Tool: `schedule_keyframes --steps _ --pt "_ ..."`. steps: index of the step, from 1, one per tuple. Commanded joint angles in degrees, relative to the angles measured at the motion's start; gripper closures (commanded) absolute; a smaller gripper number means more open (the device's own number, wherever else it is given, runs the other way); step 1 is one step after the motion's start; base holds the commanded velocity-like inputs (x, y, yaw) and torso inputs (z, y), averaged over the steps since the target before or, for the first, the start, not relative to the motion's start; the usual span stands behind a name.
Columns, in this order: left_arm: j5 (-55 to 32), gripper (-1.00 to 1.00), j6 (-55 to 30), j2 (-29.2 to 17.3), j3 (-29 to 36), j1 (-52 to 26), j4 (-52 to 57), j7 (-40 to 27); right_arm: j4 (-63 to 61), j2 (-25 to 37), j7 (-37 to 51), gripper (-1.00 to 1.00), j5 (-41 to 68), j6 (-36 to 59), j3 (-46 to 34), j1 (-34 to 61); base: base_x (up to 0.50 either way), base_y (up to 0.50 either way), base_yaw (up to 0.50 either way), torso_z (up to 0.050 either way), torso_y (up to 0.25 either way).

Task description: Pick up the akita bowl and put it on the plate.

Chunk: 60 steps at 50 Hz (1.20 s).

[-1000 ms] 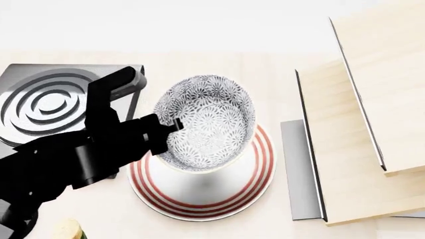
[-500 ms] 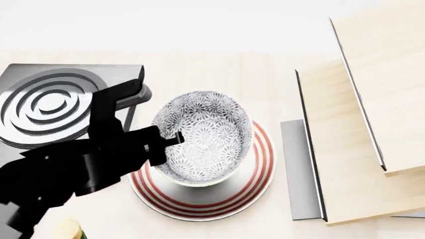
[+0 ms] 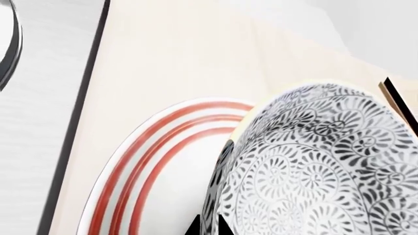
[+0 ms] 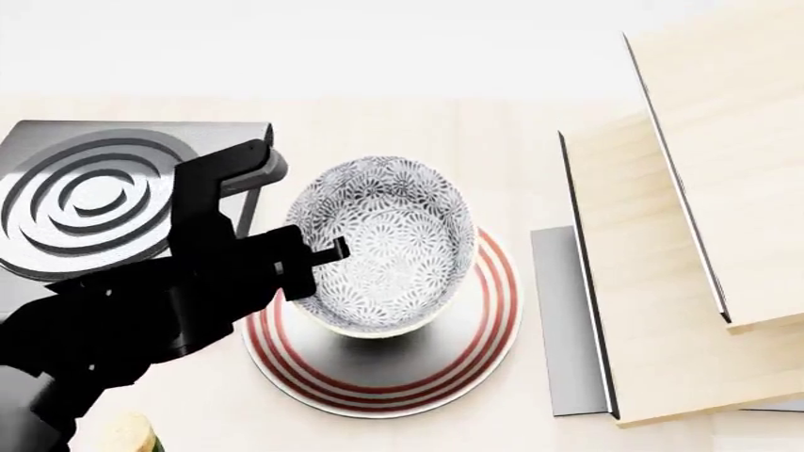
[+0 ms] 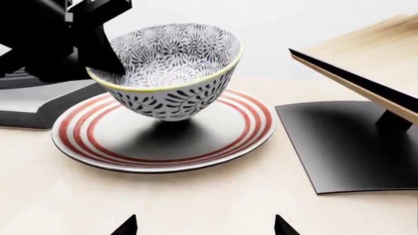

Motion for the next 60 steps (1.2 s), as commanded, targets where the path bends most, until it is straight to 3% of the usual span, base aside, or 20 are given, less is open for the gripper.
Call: schedule_keyframes --steps 1,9,15,36,42,60 --pt "-6.4 1.00 2.7 0.3 6.3 -1.0 -0.5 0.3 0.4 0.0 0.1 -1.00 0.0 0.2 -0.2 -0.1 0.00 0.00 0.00 0.000 0.000" --pt "-7.9 1.00 6.3 0.3 15.8 -0.6 1.3 0.2 0.9 -0.1 0.1 -1.00 -0.1 0.0 -0.4 0.1 0.00 0.00 0.00 0.000 0.000" --pt "-13.7 1.00 6.9 0.3 15.9 -1.3 -0.1 0.9 0.9 -0.1 0.1 -1.00 0.0 0.0 -0.5 0.2 0.00 0.00 0.00 0.000 -0.038" --pt "-21.8 1.00 10.4 0.3 24.2 -1.6 -1.3 0.0 1.5 -0.2 0.1 -1.00 0.1 -0.3 -0.7 0.4 0.00 0.00 0.00 0.000 0.000" --pt "-29.5 1.00 7.8 0.3 23.9 -2.2 -2.8 3.0 0.3 0.2 0.4 -1.00 0.1 0.4 -0.8 0.1 0.00 0.00 0.00 0.000 0.000" --pt "-32.7 1.00 9.3 0.3 32.3 -2.3 -2.8 2.1 1.1 0.0 0.5 -1.00 0.1 0.0 -1.1 0.3 0.00 0.00 0.00 0.000 0.000"
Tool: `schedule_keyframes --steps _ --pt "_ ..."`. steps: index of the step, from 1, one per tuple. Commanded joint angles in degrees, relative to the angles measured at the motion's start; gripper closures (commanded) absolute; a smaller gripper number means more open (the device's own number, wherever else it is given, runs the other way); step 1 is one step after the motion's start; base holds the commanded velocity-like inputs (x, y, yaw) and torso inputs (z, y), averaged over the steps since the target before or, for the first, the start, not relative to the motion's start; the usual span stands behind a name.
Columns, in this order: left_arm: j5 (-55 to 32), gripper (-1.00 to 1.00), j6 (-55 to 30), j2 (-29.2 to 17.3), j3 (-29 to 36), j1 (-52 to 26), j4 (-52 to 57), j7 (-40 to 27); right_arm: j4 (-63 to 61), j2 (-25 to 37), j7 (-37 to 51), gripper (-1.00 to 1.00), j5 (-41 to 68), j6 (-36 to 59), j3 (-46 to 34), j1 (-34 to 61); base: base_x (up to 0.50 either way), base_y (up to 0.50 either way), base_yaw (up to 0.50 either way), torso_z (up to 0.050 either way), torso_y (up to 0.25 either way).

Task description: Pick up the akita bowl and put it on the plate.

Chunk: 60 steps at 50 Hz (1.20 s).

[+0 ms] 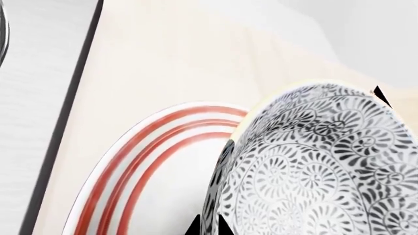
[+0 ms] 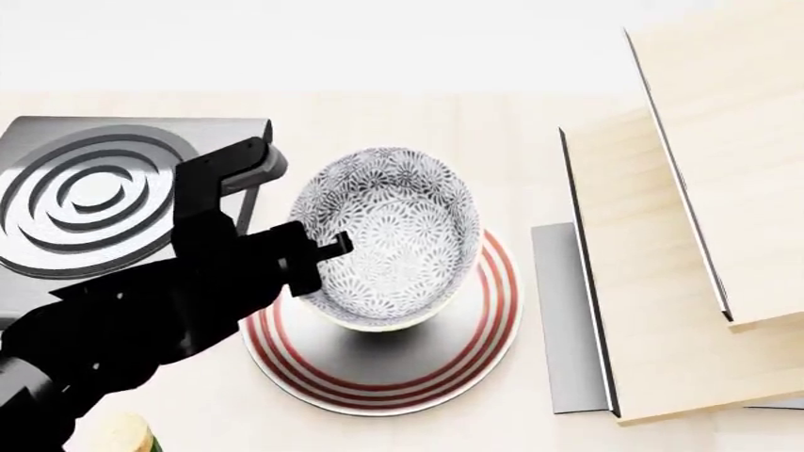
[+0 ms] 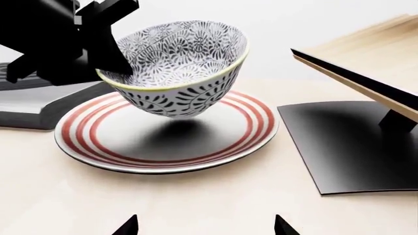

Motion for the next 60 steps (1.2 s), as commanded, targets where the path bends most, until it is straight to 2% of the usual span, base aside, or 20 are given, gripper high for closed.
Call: schedule_keyframes --steps 1,35,36,50,60 --pt "-3.0 1.00 0.1 0.0 3.0 -0.4 -0.1 0.1 0.9 -0.1 0.1 -1.00 -0.1 0.6 -0.4 -0.2 0.00 0.00 0.00 0.000 0.000" --pt "-3.3 1.00 1.0 -0.2 6.7 0.0 -0.8 -0.4 1.4 -0.1 0.4 -1.00 0.1 0.5 -0.8 0.1 0.00 0.00 0.00 0.000 0.000" --pt "-3.2 -1.00 1.0 -0.2 7.0 0.0 -0.7 -0.5 1.4 -0.1 0.4 -1.00 0.1 0.6 -0.8 0.1 0.00 0.00 0.00 0.000 0.000" --pt "-3.2 -1.00 1.1 -1.2 7.9 -1.0 1.1 -1.5 1.9 -0.2 0.4 -1.00 0.0 0.3 -1.0 0.3 0.00 0.00 0.00 0.000 0.000" --pt "-2.2 -1.00 1.1 -10.0 8.3 -2.8 17.5 -11.2 2.8 -0.4 0.3 -1.00 0.1 0.1 -1.1 0.5 0.00 0.00 0.00 0.000 0.000"
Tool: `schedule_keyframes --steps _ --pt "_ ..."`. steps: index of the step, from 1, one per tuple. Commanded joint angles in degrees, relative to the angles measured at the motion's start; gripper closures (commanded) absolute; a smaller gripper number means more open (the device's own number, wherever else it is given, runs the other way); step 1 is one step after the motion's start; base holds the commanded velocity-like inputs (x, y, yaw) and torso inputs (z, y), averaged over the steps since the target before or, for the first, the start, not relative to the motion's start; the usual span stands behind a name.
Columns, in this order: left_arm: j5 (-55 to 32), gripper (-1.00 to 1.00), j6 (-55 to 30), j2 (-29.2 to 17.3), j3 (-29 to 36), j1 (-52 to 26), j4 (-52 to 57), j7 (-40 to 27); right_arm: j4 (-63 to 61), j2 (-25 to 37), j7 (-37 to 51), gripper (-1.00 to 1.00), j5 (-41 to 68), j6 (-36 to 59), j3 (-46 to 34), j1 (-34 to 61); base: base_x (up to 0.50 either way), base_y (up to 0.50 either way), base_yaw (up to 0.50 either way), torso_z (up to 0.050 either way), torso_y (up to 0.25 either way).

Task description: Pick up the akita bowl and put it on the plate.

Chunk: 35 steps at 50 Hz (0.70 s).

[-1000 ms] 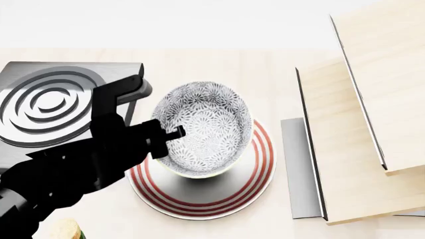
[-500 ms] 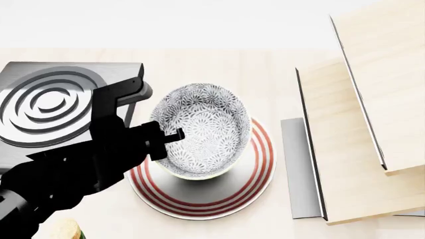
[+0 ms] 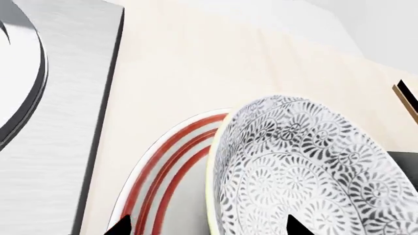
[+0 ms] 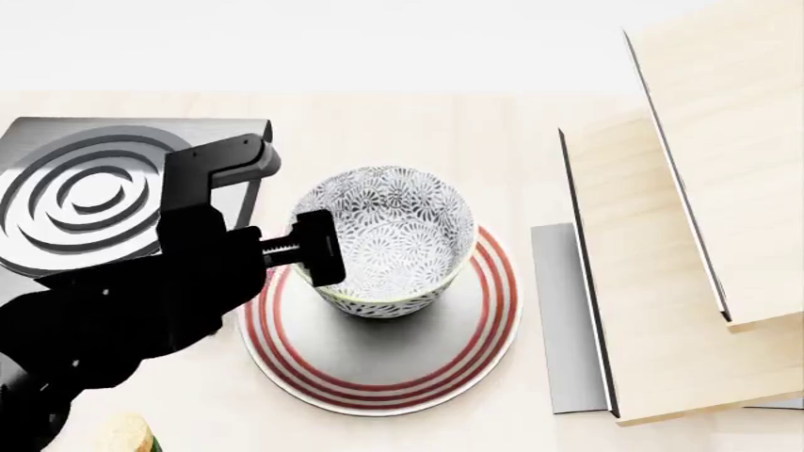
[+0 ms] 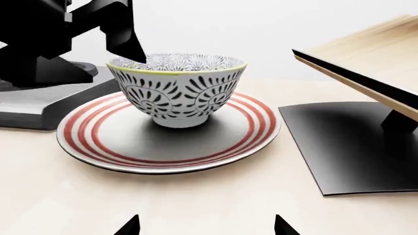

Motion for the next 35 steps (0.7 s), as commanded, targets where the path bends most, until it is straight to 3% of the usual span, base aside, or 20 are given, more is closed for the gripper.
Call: schedule_keyframes --steps 1,26,35 --pt "0.8 -1.00 -0.4 -7.1 0.6 -1.9 12.9 -7.7 1.9 -0.2 0.1 -1.00 0.0 0.8 -0.4 0.1 0.00 0.00 0.00 0.000 0.000" --pt "7.6 -1.00 2.9 -36.6 -2.5 -11.4 59.4 -28.7 0.8 0.2 0.8 -1.00 0.0 1.3 -0.5 0.0 0.00 0.00 0.00 -0.001 -0.001" --pt "11.9 -1.00 6.7 -46.6 -4.3 -11.5 74.2 -34.2 -1.8 1.2 1.7 -1.00 0.2 2.2 -0.1 -0.4 0.00 0.00 0.00 0.000 -0.001"
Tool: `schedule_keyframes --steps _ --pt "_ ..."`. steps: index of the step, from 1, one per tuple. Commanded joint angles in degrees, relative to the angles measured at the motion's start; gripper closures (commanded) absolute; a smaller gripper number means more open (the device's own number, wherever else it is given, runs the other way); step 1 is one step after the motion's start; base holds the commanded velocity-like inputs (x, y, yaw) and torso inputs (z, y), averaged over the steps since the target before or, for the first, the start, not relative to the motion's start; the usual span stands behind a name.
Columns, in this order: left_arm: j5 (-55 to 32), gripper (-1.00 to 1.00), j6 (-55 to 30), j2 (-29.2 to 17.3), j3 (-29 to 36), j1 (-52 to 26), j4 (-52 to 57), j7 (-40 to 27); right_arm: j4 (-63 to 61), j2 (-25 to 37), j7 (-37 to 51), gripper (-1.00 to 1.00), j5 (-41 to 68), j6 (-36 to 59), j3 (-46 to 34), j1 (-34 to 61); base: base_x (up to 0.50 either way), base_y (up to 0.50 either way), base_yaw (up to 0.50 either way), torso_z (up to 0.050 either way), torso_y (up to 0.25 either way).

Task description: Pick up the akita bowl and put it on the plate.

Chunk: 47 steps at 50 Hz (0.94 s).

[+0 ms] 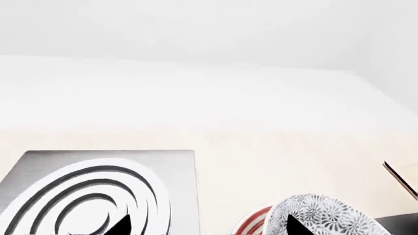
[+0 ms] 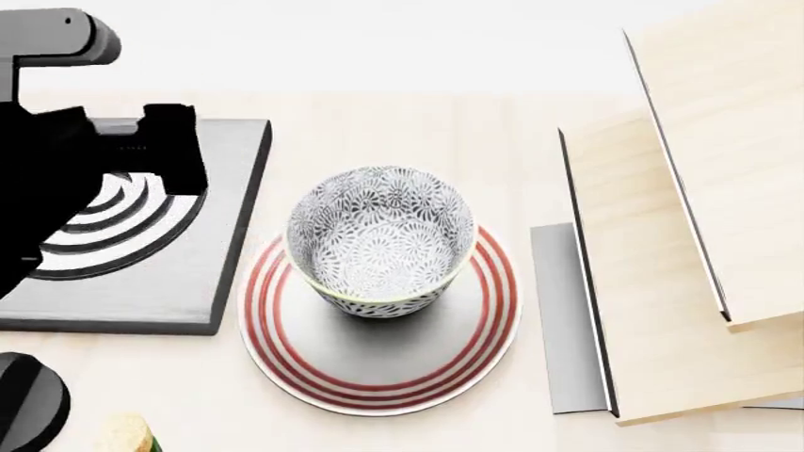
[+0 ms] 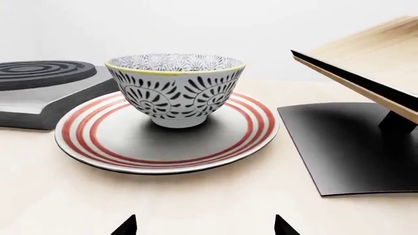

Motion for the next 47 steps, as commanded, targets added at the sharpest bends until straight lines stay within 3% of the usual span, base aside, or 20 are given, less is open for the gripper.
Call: schedule_keyframes --steps 1,10,14,15,21,23,25,31,35,47 --pt "5.3 -1.00 4.3 -12.8 -2.0 -1.2 19.2 -8.1 -2.1 1.2 1.3 -1.00 0.2 2.1 0.2 -0.6 0.00 0.00 0.00 0.000 0.000" --pt "19.9 -1.00 19.5 -24.6 -3.1 8.0 35.5 -14.5 -14.9 6.1 4.8 -1.00 1.6 4.4 2.8 -3.6 0.00 0.00 0.00 0.000 0.000" --pt "29.0 -1.00 28.3 -32.5 -2.5 14.3 43.5 -18.5 -22.9 9.1 6.7 -1.00 2.1 5.3 4.2 -5.9 0.00 0.00 0.00 0.000 0.000" --pt "32.7 -1.00 30.9 -35.5 -2.0 16.5 45.8 -22.4 -26.8 10.5 7.9 -1.00 1.8 5.7 4.8 -7.0 0.00 0.00 0.00 0.000 0.000" --pt "45.2 -1.00 40.2 -45.0 0.6 23.1 51.5 -30.1 -37.5 14.5 11.2 -1.00 0.1 6.9 6.7 -10.3 0.00 0.00 0.00 0.000 0.000" --pt "48.8 -1.00 38.7 -47.0 0.9 23.6 53.3 -32.9 -41.2 15.8 12.2 -1.00 -0.7 7.8 7.2 -11.4 0.00 0.00 0.00 0.000 0.000" --pt "53.3 -1.00 44.2 -50.9 2.3 25.4 55.2 -36.5 -43.5 16.5 13.0 -1.00 -1.2 8.2 7.6 -12.0 0.00 0.00 0.00 0.000 0.000" --pt "65.6 -1.00 41.9 -51.7 3.0 26.2 60.9 -47.6 -52.4 19.7 16.4 -1.00 -5.6 8.9 9.9 -15.7 0.00 0.00 0.00 0.000 0.000" --pt "75.2 -1.00 31.5 -51.7 4.6 27.9 70.6 -55.2 -59.4 22.2 18.9 -1.00 -8.9 9.2 12.0 -19.5 0.00 0.00 0.00 0.000 0.000" --pt "81.8 -1.00 33.2 -51.7 4.0 27.7 71.7 -55.7 -67.5 25.5 21.8 -1.00 -13.9 7.4 15.1 -25.7 0.00 0.00 0.00 0.000 -0.001"
